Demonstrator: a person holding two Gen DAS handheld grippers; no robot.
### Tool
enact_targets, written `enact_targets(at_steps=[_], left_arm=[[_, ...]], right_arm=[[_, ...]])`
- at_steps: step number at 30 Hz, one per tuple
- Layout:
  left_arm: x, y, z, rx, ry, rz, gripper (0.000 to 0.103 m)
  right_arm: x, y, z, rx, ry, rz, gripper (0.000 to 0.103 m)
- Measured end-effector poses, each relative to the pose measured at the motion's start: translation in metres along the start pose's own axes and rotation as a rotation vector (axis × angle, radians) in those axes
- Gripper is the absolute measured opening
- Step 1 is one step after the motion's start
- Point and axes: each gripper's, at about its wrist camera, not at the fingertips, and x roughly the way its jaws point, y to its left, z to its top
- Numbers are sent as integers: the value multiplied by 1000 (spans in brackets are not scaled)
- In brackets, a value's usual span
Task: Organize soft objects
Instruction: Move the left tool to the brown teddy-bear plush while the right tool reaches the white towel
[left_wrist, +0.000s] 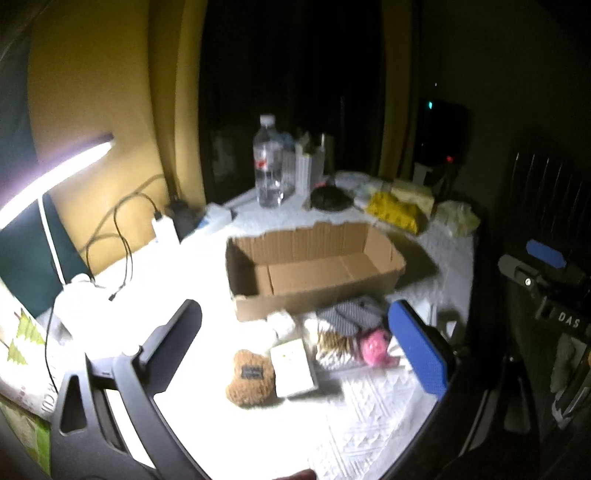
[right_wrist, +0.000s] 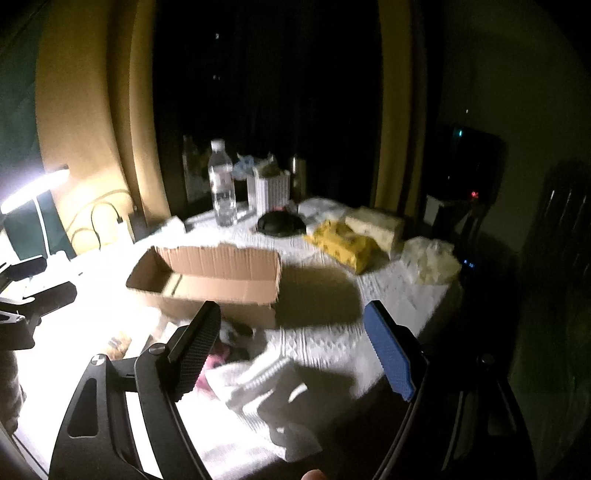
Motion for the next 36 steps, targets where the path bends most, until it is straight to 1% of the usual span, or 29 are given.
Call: enact_targets(at_steps=[4,8,11,16,19,21,26,28,30,34,36], left_arm=[[18,0,-16,-2,49,14,102],[33,6,-32,-17,95,43,102],[42,12,-41,-30,125,61,102],[58,22,-53,-46,173,85,101],[67,28,-61,-59,198,96,101],[73,34,-65,-69,213,101,101],[87,49,-73,-90,248,120,101],[94,54,-76,-99,262,123,101],[100,58,-79,-104,277,125,101],[114,66,-85,-110,304,132,101],[120,68,-87,-109,314,131,99]], right_arm=[[15,-6,-14,6,47,16,82],[34,-5,-26,-6,91,36,83],[46,-3,-33,-26,114,73,83],[66,12,-44,-67,178,147,82],[81,28,-50,-98,223,172,80],[91,36,-55,-114,253,185,75],[109,45,-61,-130,296,201,74],[114,49,-62,-133,309,210,69],[120,51,-64,-136,336,226,56],[130,59,-67,-168,369,237,50],[133,61,-69,-180,370,244,42]])
